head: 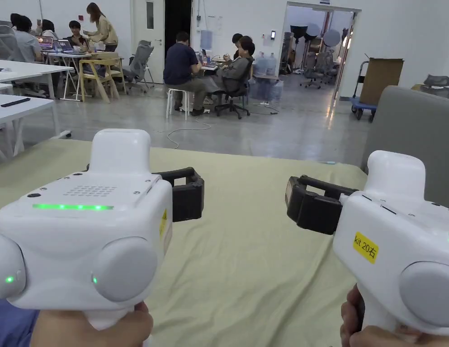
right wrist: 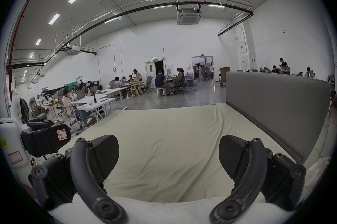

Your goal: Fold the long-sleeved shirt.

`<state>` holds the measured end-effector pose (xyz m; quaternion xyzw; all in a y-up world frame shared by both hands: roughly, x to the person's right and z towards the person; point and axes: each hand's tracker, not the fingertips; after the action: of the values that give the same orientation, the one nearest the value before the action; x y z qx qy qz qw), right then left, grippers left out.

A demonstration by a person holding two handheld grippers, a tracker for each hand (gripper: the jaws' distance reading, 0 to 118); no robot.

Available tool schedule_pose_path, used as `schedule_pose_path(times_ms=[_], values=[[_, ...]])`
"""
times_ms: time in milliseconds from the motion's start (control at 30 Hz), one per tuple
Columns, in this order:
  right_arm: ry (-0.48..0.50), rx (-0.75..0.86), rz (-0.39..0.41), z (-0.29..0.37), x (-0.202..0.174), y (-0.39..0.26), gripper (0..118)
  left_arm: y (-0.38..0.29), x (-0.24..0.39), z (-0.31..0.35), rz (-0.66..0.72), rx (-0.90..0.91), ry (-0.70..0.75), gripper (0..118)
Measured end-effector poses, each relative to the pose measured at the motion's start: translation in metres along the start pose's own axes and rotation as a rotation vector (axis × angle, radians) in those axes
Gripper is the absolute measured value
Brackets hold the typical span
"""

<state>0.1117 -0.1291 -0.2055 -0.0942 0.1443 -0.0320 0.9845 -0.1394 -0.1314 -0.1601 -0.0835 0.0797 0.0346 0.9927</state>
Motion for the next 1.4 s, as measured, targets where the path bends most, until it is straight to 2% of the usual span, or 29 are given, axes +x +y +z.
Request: schedule_pose_path(times_ms=[1400], values=[[-0.005,0.028,0.005,0.0083,0.0003,0.0019,110,0.0050,0.0069,0.0057,-0.023,0.018,-0.021,103]])
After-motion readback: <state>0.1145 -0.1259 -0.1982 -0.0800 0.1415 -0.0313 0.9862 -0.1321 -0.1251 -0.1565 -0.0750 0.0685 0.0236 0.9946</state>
